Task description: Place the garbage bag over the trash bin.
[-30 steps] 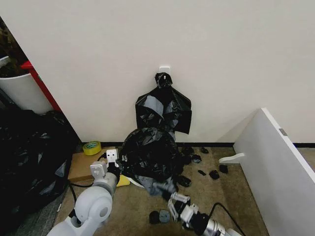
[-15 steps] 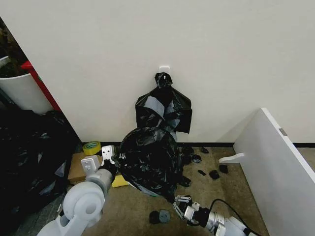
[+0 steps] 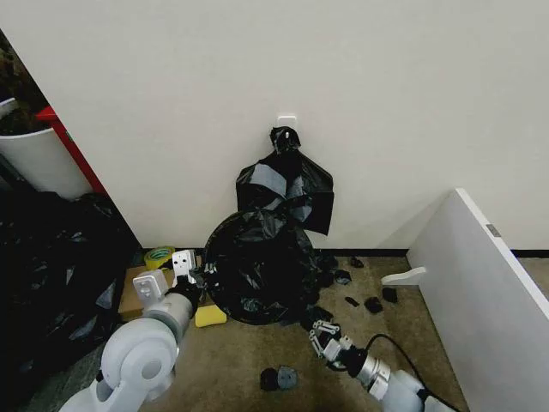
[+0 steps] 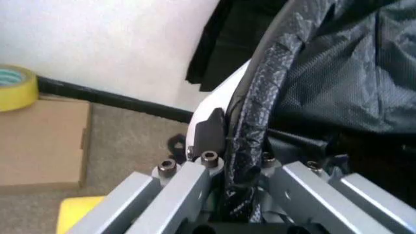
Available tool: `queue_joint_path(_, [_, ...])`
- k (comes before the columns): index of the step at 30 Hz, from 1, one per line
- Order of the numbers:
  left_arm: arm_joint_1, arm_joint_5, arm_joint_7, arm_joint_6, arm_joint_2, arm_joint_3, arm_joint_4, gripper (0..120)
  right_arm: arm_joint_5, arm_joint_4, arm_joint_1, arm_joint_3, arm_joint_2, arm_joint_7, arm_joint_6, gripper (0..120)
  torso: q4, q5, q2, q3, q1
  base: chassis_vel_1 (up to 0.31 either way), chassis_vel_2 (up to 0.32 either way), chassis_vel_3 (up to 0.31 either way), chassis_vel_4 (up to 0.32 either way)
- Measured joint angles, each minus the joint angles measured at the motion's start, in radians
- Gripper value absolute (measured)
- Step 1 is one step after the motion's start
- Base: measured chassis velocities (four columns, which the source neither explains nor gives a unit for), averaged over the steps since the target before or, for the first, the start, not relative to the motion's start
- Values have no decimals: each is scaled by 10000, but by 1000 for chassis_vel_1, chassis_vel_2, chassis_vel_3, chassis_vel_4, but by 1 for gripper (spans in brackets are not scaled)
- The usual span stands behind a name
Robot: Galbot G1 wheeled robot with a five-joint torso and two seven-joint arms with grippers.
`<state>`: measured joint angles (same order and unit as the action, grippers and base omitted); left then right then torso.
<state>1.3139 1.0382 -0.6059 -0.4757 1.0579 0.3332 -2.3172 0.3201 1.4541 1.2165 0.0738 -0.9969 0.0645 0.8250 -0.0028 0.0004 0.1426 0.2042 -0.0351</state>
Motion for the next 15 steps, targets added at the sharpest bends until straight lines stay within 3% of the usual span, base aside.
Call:
queue_joint_path(6, [13, 0, 2, 15, -24, -11, 3, 0, 1845, -955, -467, -257, -387, 1865, -222, 0, 4, 3, 0, 0, 0, 0, 0, 0, 0])
queue_joint_path(10, [17, -147, 19, 80, -85, -18, 95, 0, 1400, -893, -477, -229, -77, 2415, -528, 11, 2, 1, 0, 0, 0, 0, 0, 0, 0])
queue_joint_path(15, [-9, -516, 126, 236, -72, -202, 334, 0, 403, -481, -271, -111, 606, 2282, -100, 28, 2, 3, 0, -1, 0, 0, 0, 0, 0])
